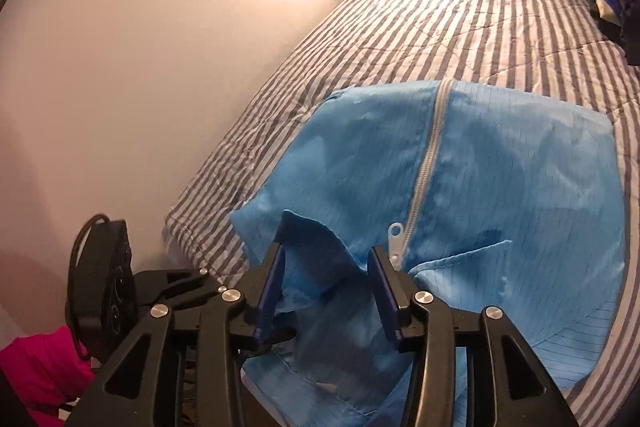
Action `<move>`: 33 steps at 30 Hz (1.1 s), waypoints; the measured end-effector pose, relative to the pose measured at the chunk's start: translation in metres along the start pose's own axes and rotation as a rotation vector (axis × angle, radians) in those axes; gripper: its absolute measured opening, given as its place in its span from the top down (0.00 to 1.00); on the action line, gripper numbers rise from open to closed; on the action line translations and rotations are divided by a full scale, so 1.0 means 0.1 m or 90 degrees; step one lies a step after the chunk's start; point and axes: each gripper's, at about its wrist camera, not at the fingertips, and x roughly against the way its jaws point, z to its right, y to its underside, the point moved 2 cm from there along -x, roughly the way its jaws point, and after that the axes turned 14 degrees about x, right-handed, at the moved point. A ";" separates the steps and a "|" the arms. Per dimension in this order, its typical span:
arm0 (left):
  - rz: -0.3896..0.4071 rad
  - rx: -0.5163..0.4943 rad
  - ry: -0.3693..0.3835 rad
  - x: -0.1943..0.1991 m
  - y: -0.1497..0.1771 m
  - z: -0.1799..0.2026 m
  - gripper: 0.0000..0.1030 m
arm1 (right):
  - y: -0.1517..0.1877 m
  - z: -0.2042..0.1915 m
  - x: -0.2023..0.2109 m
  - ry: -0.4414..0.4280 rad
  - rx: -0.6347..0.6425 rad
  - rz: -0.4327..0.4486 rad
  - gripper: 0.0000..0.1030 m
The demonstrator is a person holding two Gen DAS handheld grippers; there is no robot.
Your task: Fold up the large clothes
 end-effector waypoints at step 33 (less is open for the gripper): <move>-0.022 0.495 0.165 0.05 -0.35 -1.50 0.97 | 1.23 1.05 0.88 0.022 -0.317 0.080 1.00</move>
